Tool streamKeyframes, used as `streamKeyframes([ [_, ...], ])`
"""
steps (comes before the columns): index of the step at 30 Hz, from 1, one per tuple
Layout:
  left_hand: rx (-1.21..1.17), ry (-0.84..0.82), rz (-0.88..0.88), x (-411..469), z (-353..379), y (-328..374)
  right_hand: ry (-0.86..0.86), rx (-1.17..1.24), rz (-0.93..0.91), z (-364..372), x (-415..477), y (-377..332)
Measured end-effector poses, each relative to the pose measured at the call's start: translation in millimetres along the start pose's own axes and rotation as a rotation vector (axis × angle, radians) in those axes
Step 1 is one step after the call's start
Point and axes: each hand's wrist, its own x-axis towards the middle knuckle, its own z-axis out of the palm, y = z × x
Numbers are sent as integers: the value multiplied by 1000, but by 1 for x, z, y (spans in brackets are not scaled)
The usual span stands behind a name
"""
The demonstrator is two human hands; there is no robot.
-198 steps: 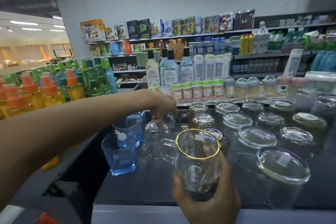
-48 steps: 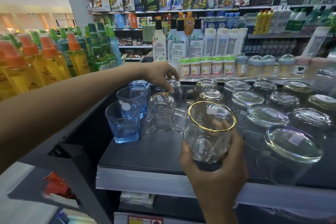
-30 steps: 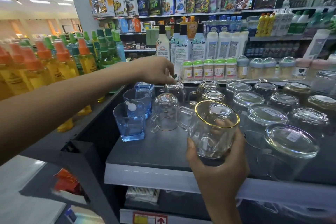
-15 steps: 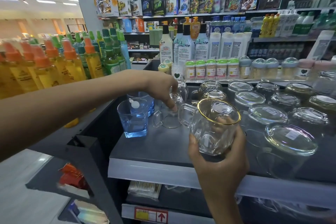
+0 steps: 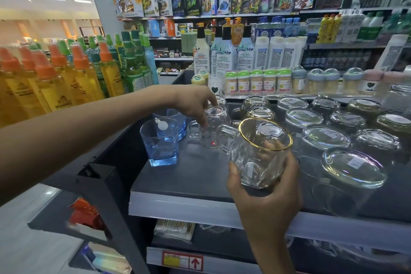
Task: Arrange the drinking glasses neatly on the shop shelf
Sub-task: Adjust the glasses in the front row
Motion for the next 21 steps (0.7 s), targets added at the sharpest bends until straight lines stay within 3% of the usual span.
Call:
streamKeyframes([
  [21, -32, 39, -25, -5, 4, 0, 27, -24, -6, 2, -1, 2],
])
